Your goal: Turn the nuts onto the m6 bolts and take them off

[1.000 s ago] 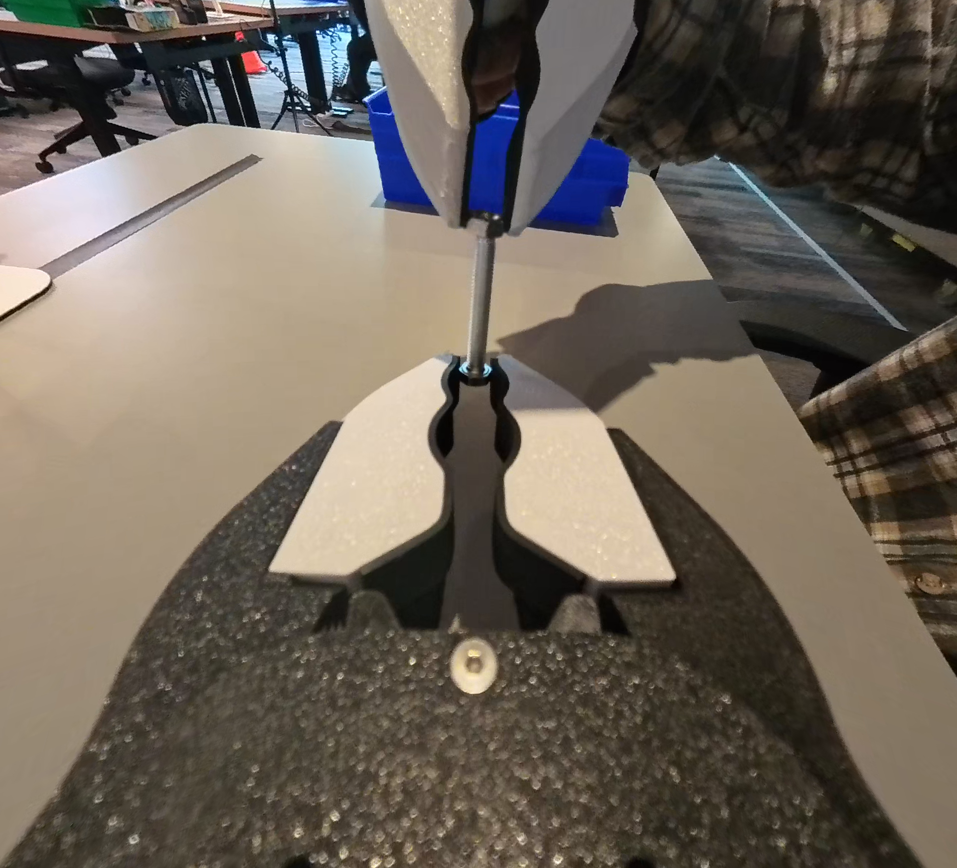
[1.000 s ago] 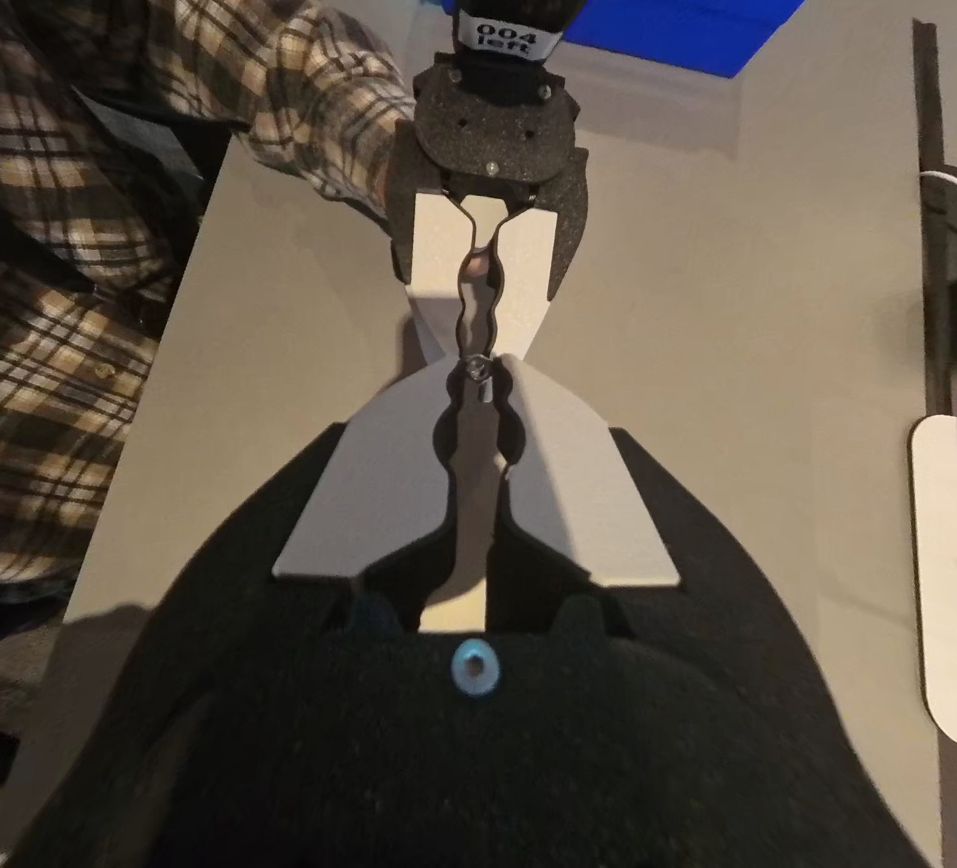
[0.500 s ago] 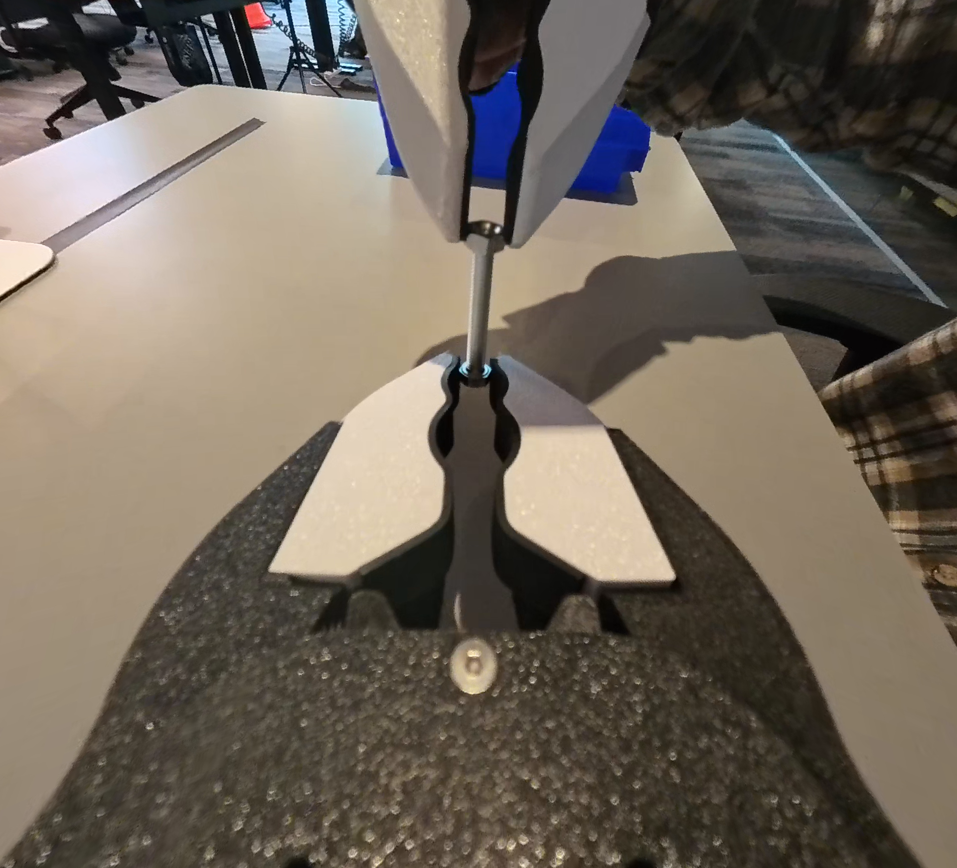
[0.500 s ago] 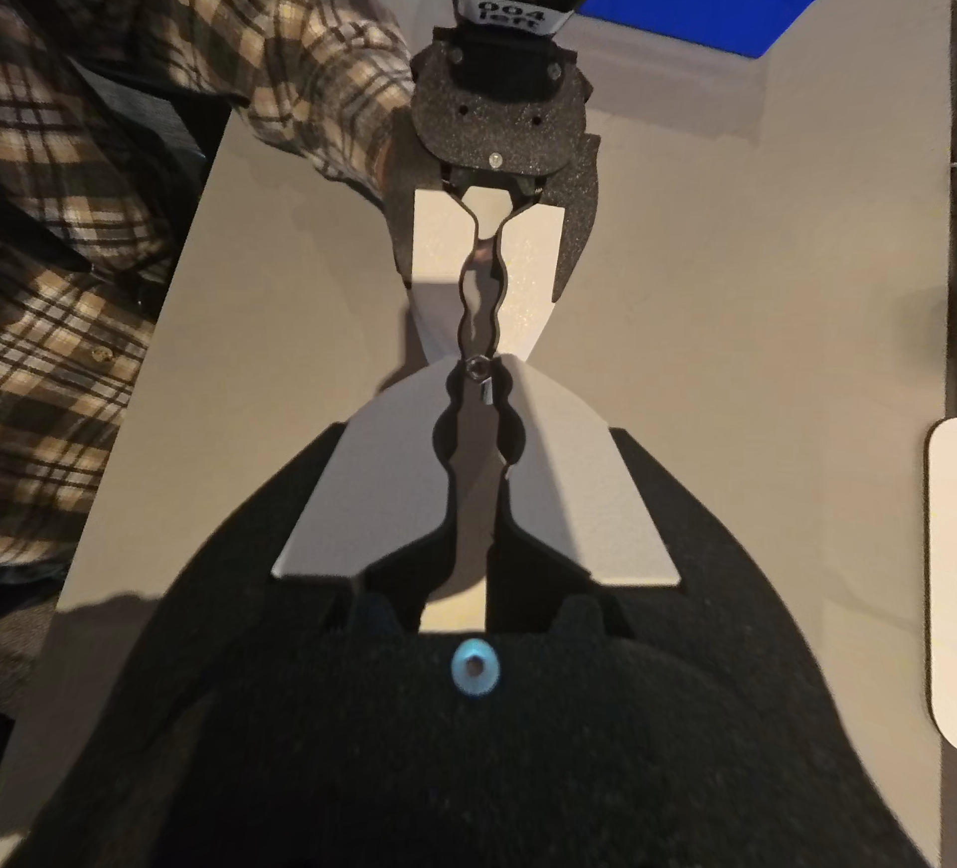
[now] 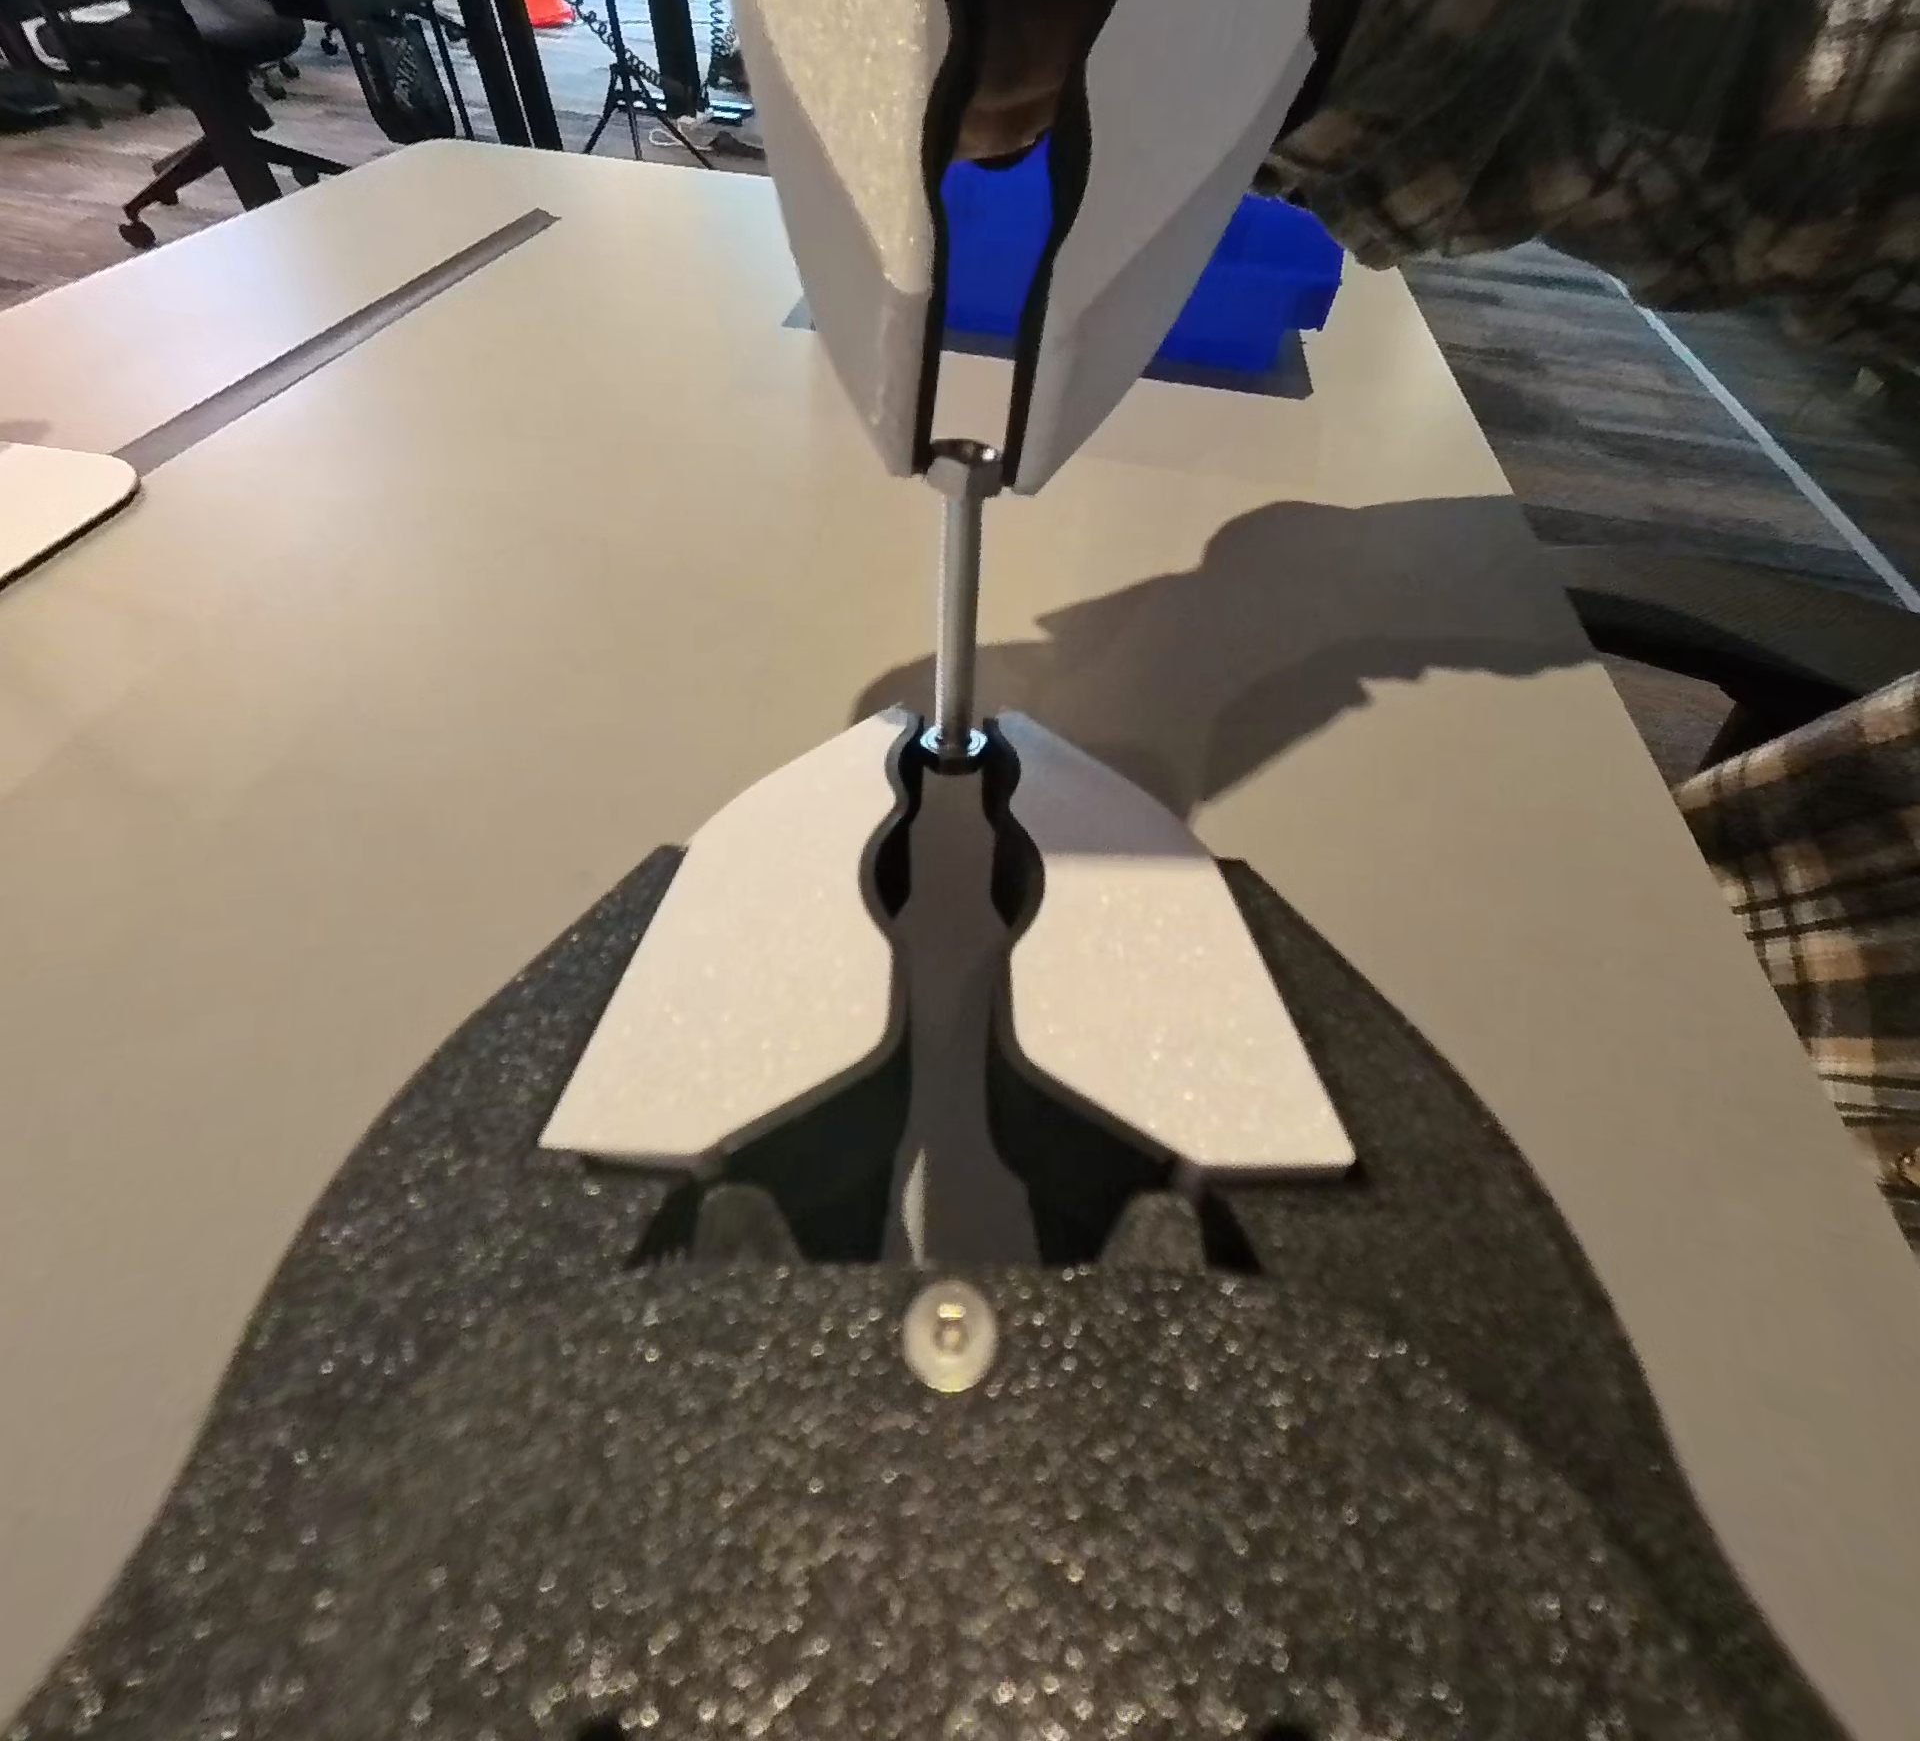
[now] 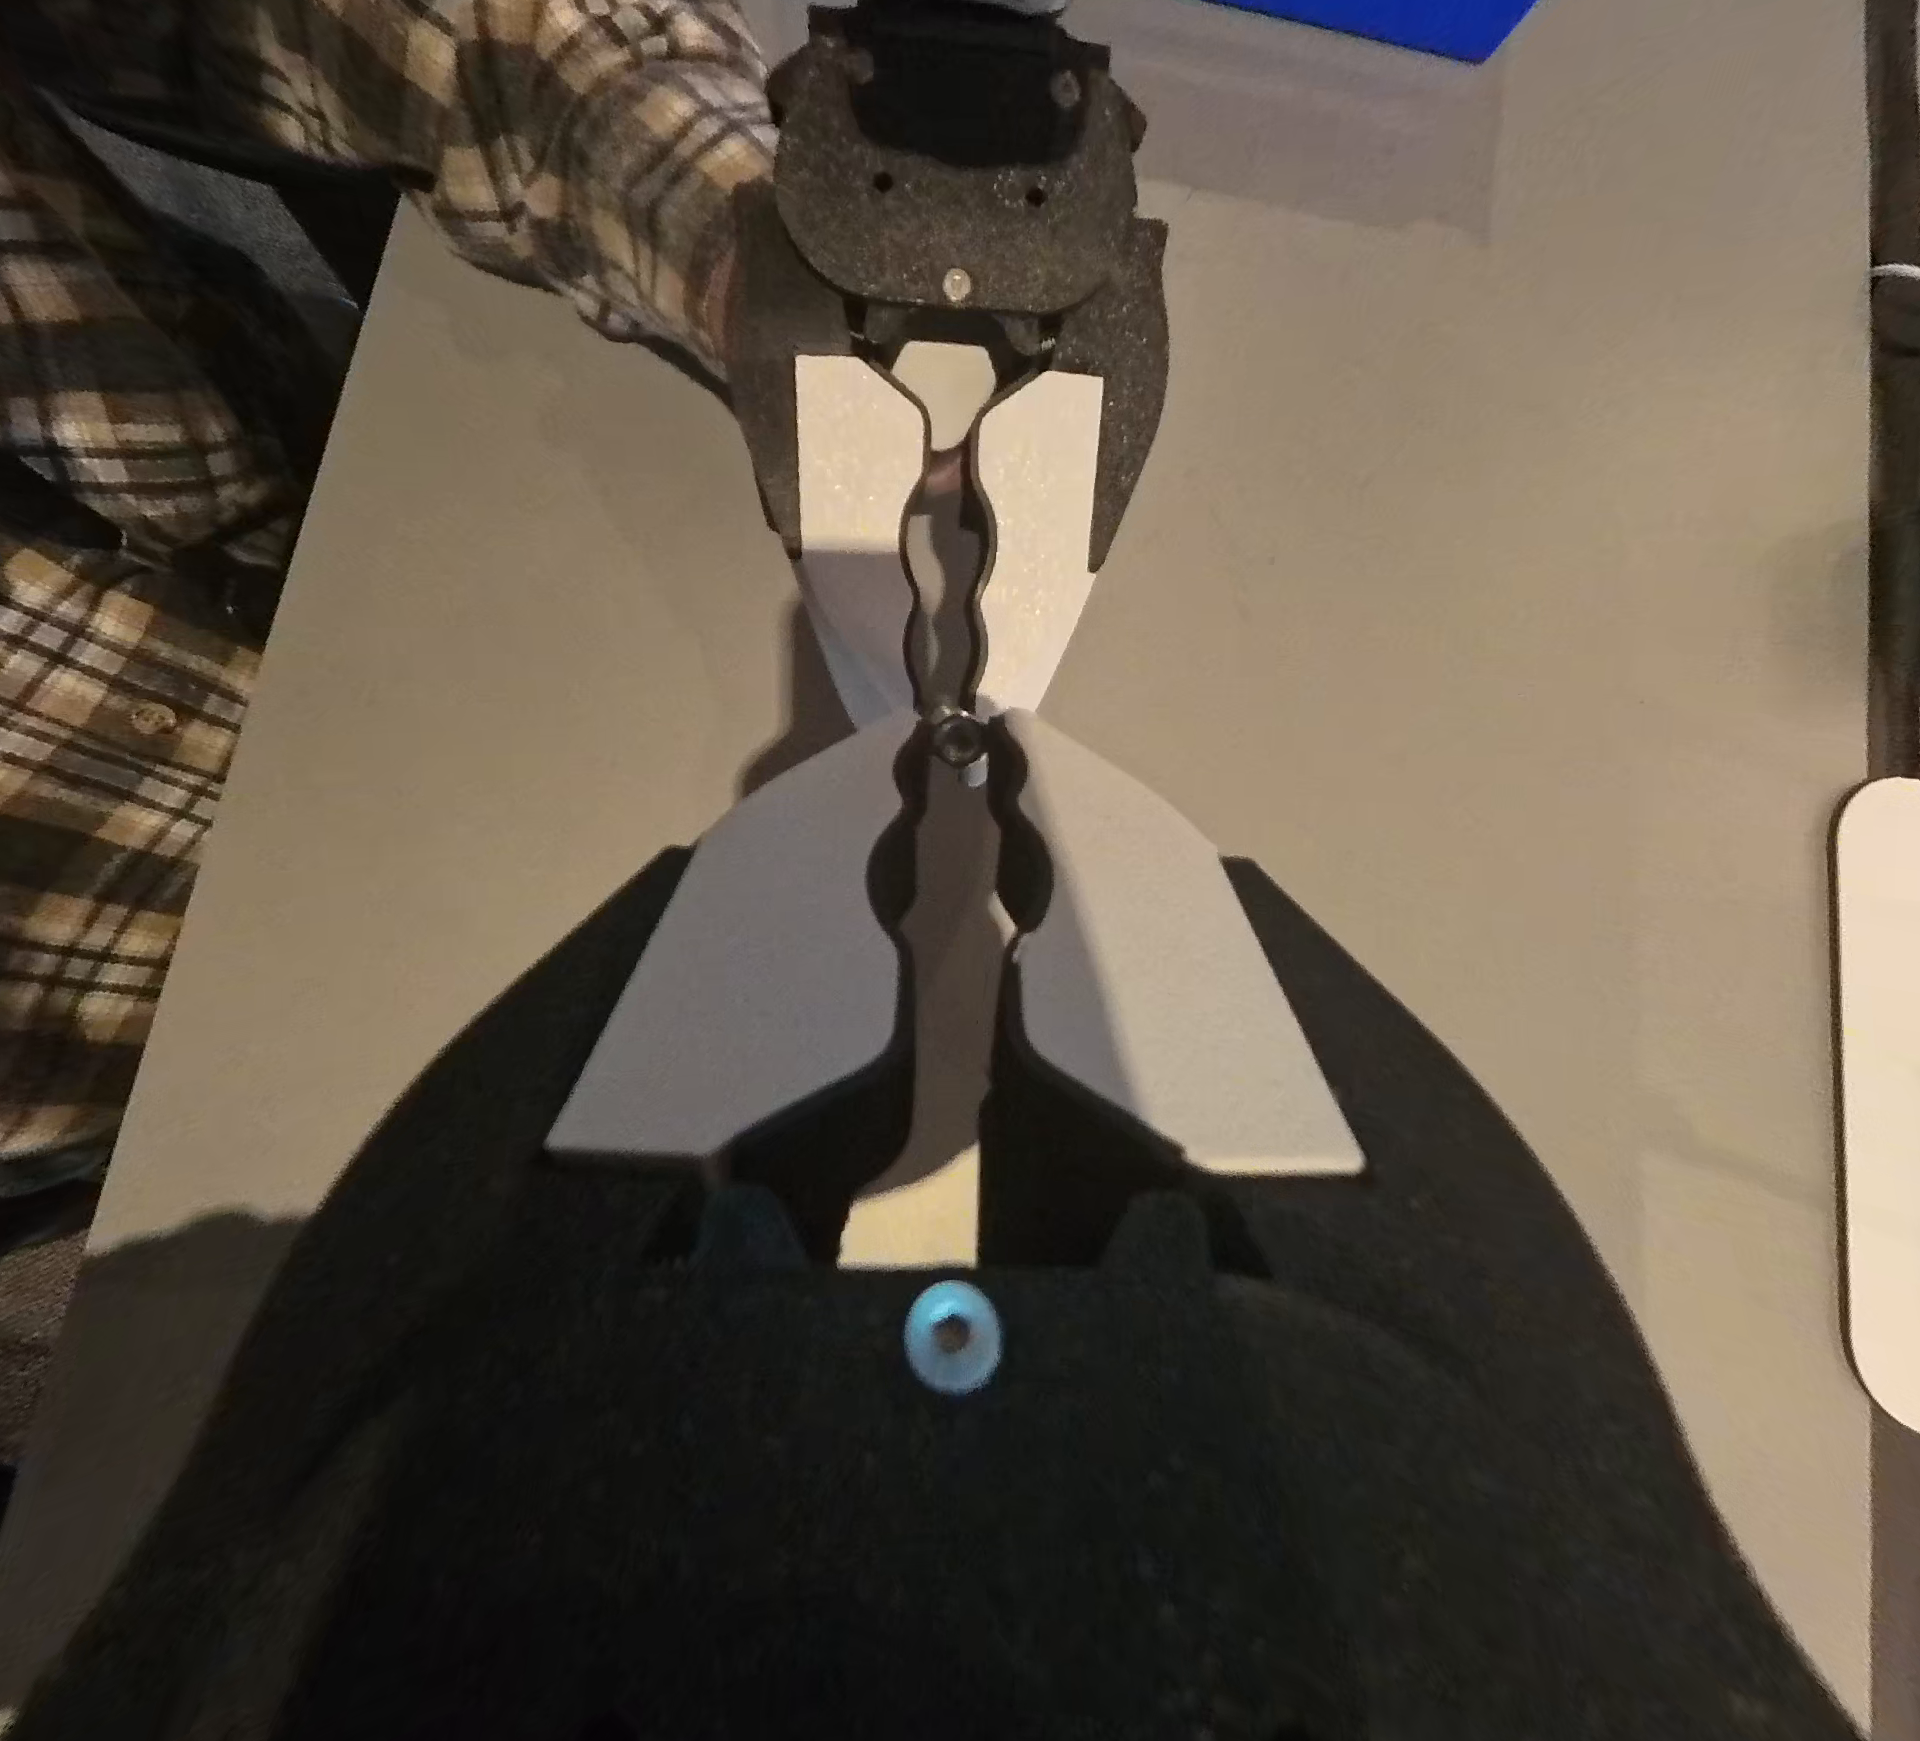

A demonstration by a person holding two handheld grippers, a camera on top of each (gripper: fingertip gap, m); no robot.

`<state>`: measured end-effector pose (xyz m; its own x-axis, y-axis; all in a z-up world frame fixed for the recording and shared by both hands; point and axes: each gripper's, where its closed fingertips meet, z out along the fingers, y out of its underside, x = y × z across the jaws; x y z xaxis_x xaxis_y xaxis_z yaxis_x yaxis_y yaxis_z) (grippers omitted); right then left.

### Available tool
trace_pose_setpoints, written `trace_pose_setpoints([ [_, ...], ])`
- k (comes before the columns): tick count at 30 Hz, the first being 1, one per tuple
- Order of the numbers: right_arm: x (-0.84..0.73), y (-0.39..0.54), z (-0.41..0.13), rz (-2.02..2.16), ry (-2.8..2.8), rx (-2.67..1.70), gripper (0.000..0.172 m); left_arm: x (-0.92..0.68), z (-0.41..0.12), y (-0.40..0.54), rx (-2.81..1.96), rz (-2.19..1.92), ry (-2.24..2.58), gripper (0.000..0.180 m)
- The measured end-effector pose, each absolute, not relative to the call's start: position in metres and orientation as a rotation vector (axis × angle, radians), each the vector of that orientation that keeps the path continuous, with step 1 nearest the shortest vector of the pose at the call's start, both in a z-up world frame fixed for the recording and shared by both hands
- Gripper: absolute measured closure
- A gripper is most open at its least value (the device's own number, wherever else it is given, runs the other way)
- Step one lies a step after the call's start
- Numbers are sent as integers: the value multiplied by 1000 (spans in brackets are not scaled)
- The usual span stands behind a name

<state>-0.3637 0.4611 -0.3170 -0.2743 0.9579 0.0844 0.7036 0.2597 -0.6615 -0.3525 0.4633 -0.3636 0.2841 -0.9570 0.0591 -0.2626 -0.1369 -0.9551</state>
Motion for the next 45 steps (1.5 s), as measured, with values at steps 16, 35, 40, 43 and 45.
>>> trace_pose_setpoints([
  [16,-365,461,-316,704,-2077,-1496,160,-352,-362,462,-1598,-952,1143,170],
  [35,-364,461,-321,679,-2114,-1503,160,-351,-363,461,-1602,-954,1146,170],
  [40,-364,461,-320,676,-2116,-1497,159,-350,-362,461,-1598,-958,1145,170],
  [43,-364,461,-320,675,-2117,-1496,159,-350,-362,461,-1597,-959,1144,170],
  [45,-364,461,-319,676,-2116,-1494,159,-350,-362,461,-1597,-959,1144,170],
])
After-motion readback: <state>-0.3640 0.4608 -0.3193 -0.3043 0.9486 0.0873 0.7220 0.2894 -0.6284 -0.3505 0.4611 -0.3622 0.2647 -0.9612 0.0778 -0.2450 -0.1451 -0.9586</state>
